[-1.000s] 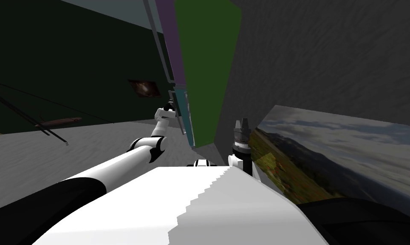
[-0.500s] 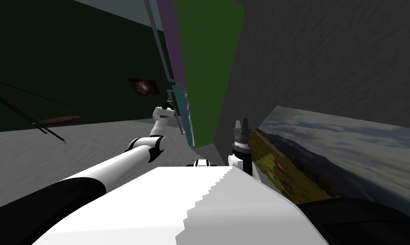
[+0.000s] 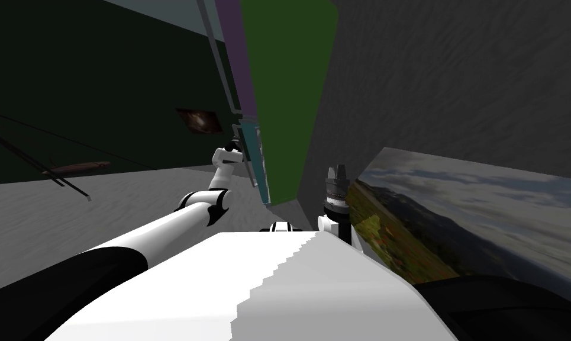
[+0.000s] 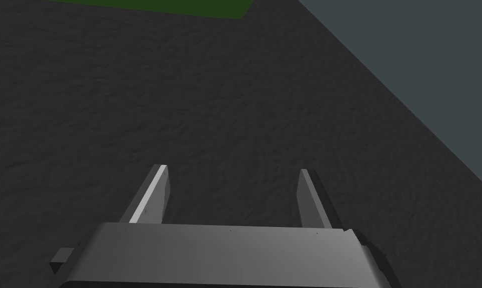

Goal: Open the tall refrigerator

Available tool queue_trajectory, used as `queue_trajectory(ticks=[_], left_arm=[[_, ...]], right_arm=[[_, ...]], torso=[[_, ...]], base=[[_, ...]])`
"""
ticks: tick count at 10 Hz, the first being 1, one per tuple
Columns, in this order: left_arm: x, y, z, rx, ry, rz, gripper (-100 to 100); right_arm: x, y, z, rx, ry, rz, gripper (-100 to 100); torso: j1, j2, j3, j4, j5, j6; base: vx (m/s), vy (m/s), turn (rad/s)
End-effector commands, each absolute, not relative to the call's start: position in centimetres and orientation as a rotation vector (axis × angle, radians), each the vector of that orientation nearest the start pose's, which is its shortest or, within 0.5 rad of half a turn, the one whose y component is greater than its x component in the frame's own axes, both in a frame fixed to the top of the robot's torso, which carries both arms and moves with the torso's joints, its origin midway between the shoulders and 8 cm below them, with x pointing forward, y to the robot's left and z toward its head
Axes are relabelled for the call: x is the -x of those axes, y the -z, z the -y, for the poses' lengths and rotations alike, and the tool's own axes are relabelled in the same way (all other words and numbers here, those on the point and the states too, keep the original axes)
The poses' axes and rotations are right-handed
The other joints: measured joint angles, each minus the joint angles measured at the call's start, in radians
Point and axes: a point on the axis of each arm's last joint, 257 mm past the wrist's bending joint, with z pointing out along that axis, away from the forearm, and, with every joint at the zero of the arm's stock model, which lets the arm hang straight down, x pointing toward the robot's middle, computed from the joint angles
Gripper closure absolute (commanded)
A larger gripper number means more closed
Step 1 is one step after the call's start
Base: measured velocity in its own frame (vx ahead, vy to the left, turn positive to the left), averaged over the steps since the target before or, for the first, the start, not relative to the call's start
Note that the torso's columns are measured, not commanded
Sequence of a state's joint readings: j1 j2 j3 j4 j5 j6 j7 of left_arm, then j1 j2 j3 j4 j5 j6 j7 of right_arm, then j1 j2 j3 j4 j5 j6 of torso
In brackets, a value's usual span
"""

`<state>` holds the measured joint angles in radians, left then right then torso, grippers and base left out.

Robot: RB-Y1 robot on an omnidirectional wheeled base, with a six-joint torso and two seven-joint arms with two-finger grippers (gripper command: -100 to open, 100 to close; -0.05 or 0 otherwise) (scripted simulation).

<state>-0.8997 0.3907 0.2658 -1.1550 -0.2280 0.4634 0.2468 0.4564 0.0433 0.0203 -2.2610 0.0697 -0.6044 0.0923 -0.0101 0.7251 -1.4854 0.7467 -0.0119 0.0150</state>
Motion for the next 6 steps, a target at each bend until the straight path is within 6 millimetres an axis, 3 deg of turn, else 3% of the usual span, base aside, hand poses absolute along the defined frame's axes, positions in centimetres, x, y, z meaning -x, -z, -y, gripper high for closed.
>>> queue_trajectory(ticks=[1, 4, 5, 6], left_arm=[[-71.4, -10.8, -38.5, 1.130, 0.981, -0.959, -100], [-71.4, -10.8, -38.5, 1.130, 0.981, -0.959, -100], [-71.7, -9.3, -40.1, 1.194, 0.946, -0.966, -100], [-71.5, -9.9, -40.4, 1.200, 0.946, -0.956, -100]], right_arm=[[-33.3, -4.9, 26.0, -0.515, -1.233, -0.550, 0], [-33.3, -4.9, 26.0, -0.515, -1.233, -0.550, 0], [-33.3, -4.9, 26.0, -0.515, -1.233, -0.550, 0], [-33.3, -4.9, 26.0, -0.515, -1.233, -0.550, 0]], torso=[[0.000, 0.000, 0.000, 0.000, 0.000, 0.000], [-0.002, -0.001, -0.001, -0.001, 0.000, 0.002], [-0.002, -0.002, -0.001, -0.001, -0.001, 0.002], [-0.003, 0.000, 0.000, -0.003, 0.001, -0.002]], base=[[-0.001, 0.002, 0.019], [-0.001, 0.001, 0.000], [-0.003, -0.038, 0.048], [0.001, -0.070, 0.057]])
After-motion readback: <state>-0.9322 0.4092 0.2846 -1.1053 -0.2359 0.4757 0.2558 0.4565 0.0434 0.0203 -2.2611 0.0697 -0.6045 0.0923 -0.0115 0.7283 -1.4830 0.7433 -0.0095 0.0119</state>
